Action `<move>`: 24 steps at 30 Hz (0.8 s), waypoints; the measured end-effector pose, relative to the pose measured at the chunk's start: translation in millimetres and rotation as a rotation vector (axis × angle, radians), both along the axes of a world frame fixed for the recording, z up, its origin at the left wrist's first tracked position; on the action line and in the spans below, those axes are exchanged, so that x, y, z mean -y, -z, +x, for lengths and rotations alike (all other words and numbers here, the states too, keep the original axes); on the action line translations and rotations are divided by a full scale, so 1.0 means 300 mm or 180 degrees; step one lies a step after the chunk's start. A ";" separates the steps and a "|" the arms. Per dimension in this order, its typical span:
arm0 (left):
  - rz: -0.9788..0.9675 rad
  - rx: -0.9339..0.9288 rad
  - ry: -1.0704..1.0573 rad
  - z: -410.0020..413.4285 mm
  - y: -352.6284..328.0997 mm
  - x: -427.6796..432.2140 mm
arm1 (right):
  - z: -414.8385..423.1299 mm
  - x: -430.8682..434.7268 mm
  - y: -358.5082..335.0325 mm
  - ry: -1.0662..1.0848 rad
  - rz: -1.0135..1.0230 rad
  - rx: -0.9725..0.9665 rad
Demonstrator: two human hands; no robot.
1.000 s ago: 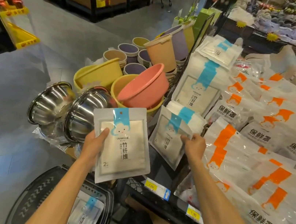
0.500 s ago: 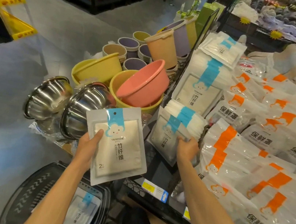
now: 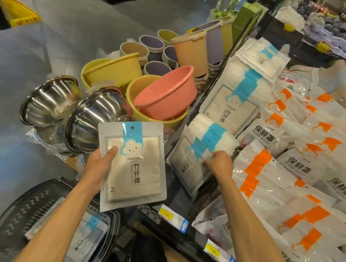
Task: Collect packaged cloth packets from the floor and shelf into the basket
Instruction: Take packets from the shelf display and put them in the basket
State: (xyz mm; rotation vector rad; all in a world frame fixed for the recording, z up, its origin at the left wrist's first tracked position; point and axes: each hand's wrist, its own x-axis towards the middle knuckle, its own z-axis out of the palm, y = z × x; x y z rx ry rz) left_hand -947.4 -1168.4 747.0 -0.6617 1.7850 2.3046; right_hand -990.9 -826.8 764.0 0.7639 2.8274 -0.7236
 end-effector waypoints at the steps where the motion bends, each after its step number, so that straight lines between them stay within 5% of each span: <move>1: 0.0002 0.0007 0.0003 0.000 -0.002 -0.002 | -0.010 -0.005 -0.003 -0.0100 0.0087 0.0121; 24: -0.0079 -0.0007 0.0128 -0.040 -0.036 -0.053 | -0.065 -0.030 0.035 -0.0243 0.0638 0.0011</move>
